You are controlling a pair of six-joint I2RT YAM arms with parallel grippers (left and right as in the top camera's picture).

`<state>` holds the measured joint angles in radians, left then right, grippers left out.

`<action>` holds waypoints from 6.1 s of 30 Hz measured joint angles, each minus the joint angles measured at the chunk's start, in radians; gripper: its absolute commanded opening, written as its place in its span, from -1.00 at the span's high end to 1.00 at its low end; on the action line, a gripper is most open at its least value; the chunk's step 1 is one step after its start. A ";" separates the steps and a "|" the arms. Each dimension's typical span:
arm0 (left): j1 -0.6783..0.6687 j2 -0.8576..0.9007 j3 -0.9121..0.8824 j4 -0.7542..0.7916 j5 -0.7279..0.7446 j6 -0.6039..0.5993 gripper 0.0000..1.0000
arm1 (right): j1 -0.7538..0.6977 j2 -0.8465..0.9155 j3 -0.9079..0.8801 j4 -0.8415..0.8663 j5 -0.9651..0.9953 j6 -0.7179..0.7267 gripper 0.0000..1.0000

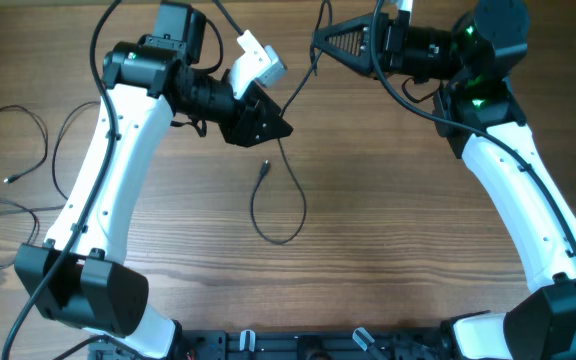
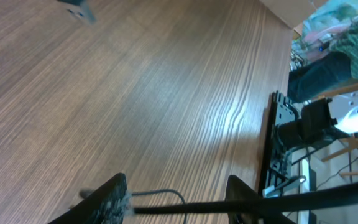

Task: Untangle cables

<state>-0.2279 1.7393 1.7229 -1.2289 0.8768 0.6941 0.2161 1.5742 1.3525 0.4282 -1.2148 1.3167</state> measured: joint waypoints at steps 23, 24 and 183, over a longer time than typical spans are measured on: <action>0.225 -0.128 -0.004 0.206 -0.037 -0.480 0.92 | -0.109 -0.003 0.011 -0.822 0.214 -0.521 -0.34; 0.230 -0.143 -0.004 0.226 -0.045 -0.497 0.92 | -0.109 -0.003 0.011 -0.877 0.261 -0.572 -0.37; 0.459 -0.607 -0.085 0.125 -0.535 -1.015 -1.00 | -0.167 -1.557 -1.346 -0.430 1.120 -1.206 -0.99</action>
<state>0.2310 1.1328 1.6382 -1.1042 0.3420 -0.3206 0.0486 0.0174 0.0063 -0.0017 -0.0948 0.1108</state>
